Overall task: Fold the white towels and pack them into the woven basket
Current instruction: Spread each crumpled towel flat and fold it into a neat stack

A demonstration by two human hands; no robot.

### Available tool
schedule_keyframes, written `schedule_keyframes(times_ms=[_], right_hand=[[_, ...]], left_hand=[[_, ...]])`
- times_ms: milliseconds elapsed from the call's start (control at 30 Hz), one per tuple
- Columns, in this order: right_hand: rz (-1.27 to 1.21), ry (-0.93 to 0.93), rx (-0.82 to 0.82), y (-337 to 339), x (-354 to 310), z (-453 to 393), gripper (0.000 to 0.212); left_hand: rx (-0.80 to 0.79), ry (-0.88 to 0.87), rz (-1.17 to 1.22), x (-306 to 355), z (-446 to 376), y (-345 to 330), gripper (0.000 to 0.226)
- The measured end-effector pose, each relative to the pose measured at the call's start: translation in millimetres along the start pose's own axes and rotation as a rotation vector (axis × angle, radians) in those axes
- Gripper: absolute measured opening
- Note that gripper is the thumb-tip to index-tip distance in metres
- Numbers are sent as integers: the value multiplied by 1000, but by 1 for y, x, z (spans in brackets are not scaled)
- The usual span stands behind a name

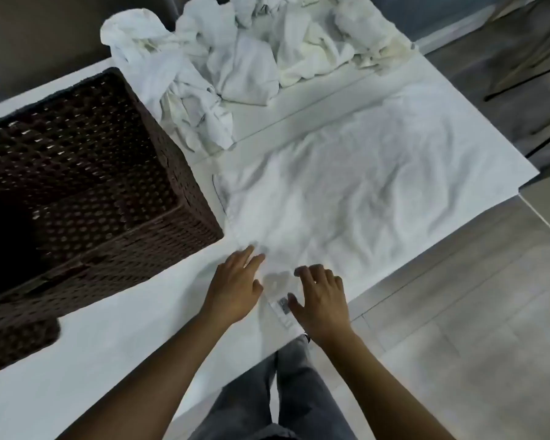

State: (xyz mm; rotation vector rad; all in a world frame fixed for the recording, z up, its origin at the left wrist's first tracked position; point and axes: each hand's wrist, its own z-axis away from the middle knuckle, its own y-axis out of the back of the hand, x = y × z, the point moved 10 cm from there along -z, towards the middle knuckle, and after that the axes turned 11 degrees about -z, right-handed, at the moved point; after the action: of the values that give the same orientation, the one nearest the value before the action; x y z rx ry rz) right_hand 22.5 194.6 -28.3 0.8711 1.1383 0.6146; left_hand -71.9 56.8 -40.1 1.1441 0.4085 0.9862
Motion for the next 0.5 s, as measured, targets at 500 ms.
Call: schedule_keyframes(times_ms=[500], right_hand=[[200,-5,-137,-80,1,10,36]], left_hand=[[-163,47,-75,-20,3,-63,71]])
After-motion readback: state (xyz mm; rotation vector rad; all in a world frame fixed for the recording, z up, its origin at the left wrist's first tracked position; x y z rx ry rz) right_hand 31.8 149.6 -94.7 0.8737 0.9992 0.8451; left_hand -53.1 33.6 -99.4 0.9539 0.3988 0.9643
